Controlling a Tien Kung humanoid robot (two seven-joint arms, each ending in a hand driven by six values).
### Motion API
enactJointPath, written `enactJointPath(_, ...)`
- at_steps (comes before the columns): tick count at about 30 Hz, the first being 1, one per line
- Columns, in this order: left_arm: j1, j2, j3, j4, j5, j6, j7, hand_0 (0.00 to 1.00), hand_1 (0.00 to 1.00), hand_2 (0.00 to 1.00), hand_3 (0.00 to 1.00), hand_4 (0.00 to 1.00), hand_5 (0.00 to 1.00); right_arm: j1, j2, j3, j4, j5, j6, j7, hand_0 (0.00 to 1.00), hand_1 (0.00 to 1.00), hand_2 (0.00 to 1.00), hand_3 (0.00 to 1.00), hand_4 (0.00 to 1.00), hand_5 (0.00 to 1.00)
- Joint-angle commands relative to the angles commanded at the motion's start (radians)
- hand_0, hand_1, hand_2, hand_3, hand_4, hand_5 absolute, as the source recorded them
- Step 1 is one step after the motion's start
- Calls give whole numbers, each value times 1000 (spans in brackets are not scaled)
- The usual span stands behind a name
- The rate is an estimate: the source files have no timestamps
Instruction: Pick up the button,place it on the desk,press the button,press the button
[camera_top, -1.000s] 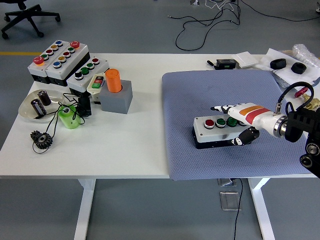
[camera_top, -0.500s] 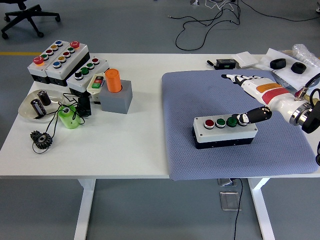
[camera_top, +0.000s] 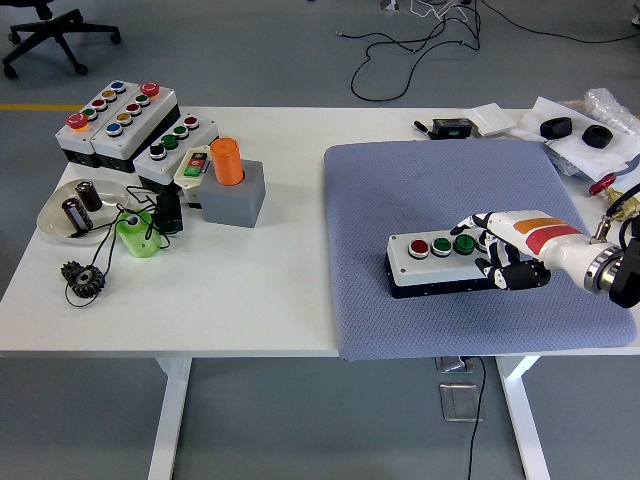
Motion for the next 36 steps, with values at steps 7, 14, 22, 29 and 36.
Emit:
enactJointPath(7, -1, 0, -2, -1, 1, 1, -1, 599, 529, 491, 439, 268, 995, 19, 4, -15, 10, -16, 14, -10, 246, 2, 100, 789, 428, 2)
enactJointPath(14, -2, 1, -4, -1, 1, 2, -1, 599, 528, 490, 439, 269, 998, 42, 23, -38, -6, -12, 21, -17, 244, 2, 102, 793, 425, 2)
enactJointPath(22, -6, 2, -6, -2, 3, 2, -2, 599, 528, 491, 439, 267, 995, 72, 60, -49, -70, -14, 24, -18, 246, 2, 102, 792, 421, 2)
enactJointPath(29, -5, 1, -5, -1, 0, 2, -2, 599, 529, 491, 439, 269, 997, 84, 67, -75, -84, -12, 30, -19, 246, 2, 103, 792, 420, 2)
enactJointPath(36, -5, 1, -2, -1, -1, 2, -1, 599, 529, 490, 439, 268, 997, 92, 79, -102, -111, -7, 40, -24, 247, 2, 104, 791, 418, 2)
